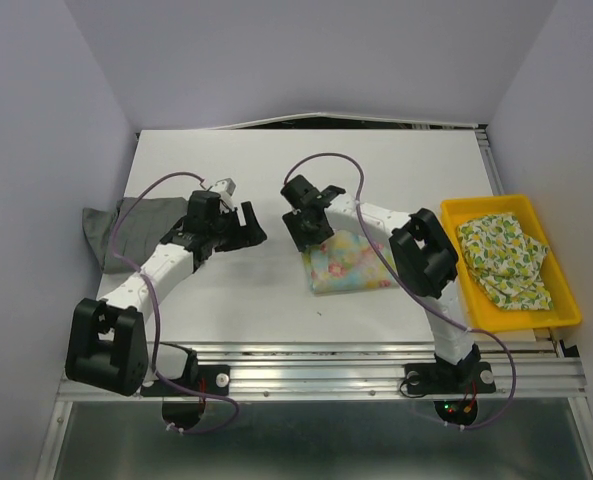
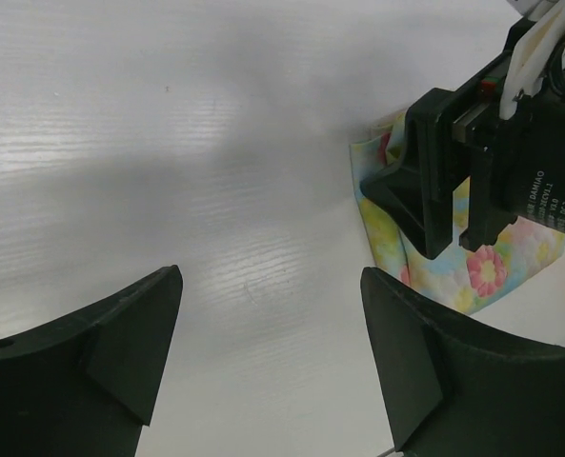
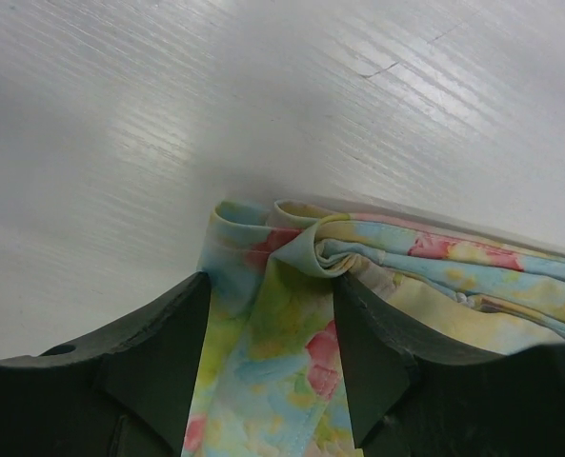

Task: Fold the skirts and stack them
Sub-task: Fold the skirt, then neatly place the folded skirt to the corner

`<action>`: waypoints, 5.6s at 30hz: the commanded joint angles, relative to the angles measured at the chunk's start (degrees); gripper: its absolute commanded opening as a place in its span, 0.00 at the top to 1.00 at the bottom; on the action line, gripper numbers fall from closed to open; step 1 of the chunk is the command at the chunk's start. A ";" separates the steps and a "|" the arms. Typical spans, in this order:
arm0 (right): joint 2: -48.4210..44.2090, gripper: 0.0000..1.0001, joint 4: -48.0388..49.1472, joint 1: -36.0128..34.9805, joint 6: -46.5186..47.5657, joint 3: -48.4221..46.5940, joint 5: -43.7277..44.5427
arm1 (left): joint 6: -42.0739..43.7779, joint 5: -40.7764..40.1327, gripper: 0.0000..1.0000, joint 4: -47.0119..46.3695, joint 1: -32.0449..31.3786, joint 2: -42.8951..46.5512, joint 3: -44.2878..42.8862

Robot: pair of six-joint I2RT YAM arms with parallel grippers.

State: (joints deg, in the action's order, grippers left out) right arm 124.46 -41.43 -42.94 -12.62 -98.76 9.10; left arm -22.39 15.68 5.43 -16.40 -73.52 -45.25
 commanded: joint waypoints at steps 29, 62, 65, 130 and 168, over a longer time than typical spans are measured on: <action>1.40 0.99 1.79 2.68 -7.41 -10.31 -17.53 | -11.97 25.01 0.01 -22.04 -4.42 -14.98 4.92; -2.12 0.99 5.66 9.36 -16.21 -7.50 -30.02 | -24.72 24.49 0.48 -28.65 -9.26 -30.90 -4.40; -1.94 0.79 5.75 9.36 -16.03 -7.06 -30.29 | -21.12 20.54 0.64 -22.06 -9.09 -29.67 -6.86; -6.69 0.00 3.64 24.66 -3.02 0.85 -28.35 | 54.21 -0.20 0.99 48.38 41.01 -24.48 -47.83; -15.65 0.00 -3.83 33.44 16.66 1.62 -31.16 | 55.28 -15.07 0.01 29.82 14.85 -7.60 -39.03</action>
State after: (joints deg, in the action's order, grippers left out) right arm 115.94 -44.71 -11.14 0.03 -98.67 -21.47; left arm 33.91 0.49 38.96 7.68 -83.13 -85.73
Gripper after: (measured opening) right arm 0.998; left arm 0.948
